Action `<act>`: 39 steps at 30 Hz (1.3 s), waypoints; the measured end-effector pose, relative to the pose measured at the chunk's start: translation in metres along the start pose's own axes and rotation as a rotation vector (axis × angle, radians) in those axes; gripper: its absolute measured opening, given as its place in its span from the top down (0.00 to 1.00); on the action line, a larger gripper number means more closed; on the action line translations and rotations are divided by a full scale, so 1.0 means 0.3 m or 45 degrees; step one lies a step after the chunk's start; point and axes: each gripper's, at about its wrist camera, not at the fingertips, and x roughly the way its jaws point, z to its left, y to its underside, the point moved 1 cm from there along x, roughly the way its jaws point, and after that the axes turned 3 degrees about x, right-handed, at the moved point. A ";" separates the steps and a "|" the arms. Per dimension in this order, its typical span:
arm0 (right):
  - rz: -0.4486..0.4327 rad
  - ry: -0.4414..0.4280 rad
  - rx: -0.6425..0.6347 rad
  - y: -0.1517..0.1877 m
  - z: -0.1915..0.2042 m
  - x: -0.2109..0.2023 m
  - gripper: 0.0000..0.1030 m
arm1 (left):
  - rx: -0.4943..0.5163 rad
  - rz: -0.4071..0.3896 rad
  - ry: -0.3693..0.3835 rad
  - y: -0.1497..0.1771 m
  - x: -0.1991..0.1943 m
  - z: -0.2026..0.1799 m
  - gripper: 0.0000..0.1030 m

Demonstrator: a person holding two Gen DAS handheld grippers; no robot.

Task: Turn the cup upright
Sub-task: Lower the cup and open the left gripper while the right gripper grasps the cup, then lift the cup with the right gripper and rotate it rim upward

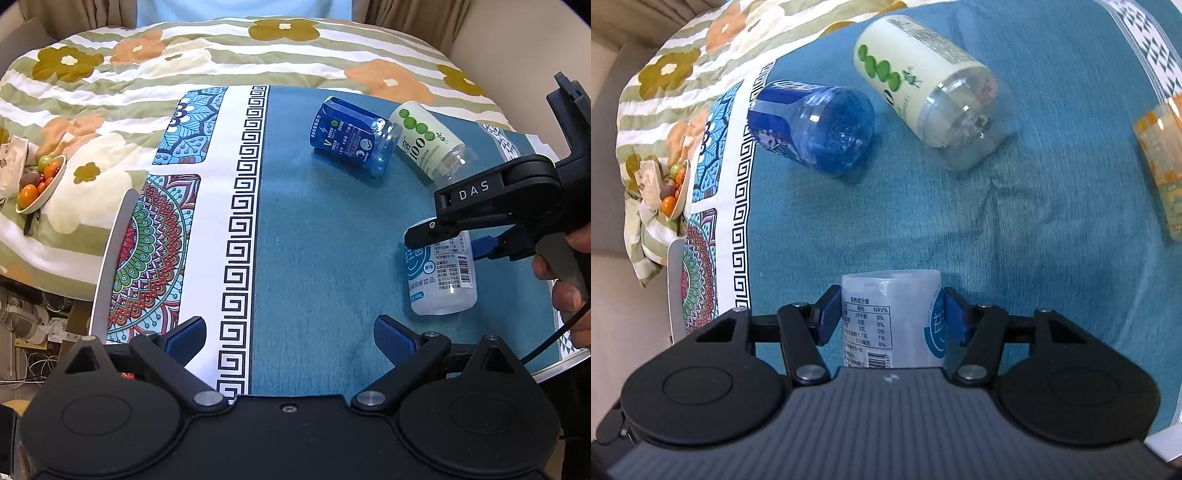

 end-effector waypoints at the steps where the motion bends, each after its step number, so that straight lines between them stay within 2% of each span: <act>1: -0.013 0.008 -0.016 0.003 0.006 -0.007 0.30 | 0.001 0.000 0.001 0.000 -0.001 -0.001 0.04; 9: -0.251 -0.004 -0.235 0.069 0.065 -0.078 0.31 | 0.002 -0.012 0.005 0.009 -0.006 -0.005 0.04; 17: -0.610 -0.129 -0.470 0.195 0.065 -0.072 0.31 | 0.036 0.012 -0.024 0.064 0.016 -0.012 0.04; 21: -0.728 -0.118 -0.582 0.247 0.063 -0.042 0.31 | 0.059 0.034 -0.038 0.096 0.039 -0.012 0.04; 32: -0.855 -0.067 -0.760 0.365 0.026 -0.028 0.30 | 0.108 0.065 -0.036 0.143 0.056 -0.042 0.04; 39: -0.908 -0.092 -0.761 0.409 -0.013 -0.034 0.28 | 0.127 0.070 -0.031 0.139 0.064 -0.062 0.04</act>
